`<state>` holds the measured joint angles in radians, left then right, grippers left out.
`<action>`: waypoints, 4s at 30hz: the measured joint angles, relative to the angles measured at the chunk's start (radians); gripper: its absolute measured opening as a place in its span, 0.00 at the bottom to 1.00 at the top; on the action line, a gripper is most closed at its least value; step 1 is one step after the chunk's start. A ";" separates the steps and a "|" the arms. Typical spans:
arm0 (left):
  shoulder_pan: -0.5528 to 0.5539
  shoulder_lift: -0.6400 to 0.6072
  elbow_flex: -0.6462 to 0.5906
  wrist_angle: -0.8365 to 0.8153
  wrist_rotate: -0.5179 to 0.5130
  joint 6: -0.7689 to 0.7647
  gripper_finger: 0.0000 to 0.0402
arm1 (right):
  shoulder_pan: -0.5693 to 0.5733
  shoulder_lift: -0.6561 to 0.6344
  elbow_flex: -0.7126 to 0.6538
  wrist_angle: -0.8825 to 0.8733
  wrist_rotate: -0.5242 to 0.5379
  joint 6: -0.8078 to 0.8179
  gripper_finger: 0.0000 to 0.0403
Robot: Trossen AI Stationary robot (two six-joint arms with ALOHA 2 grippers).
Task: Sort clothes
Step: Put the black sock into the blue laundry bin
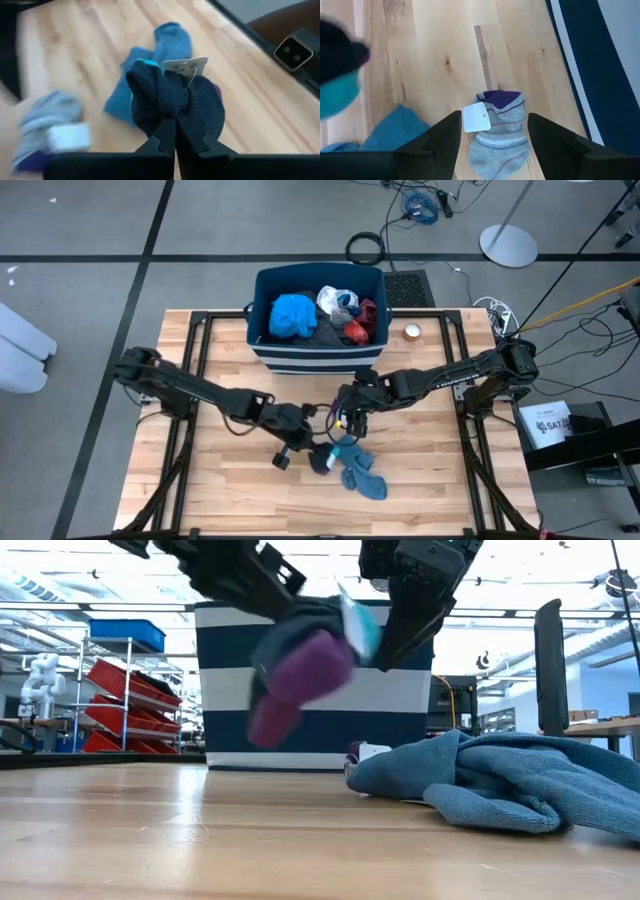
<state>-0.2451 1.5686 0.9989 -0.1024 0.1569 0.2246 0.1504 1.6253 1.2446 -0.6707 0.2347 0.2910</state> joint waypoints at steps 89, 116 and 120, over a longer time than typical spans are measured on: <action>-0.188 -0.601 -0.076 -0.280 -0.467 -0.008 0.01 | -0.001 0.137 0.156 0.777 -0.318 -0.377 0.07; -0.189 -0.706 -0.076 -0.469 -0.586 -0.065 0.33 | -0.028 0.137 0.156 0.714 -0.309 -0.378 0.01; -0.189 -0.737 -0.076 -0.498 -0.585 -0.087 0.33 | -0.041 0.136 0.156 0.685 -0.308 -0.360 0.01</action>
<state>-0.4343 0.8317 0.9234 -0.6008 -0.4278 0.1379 0.1090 1.7611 1.4006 0.0145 -0.0734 -0.0695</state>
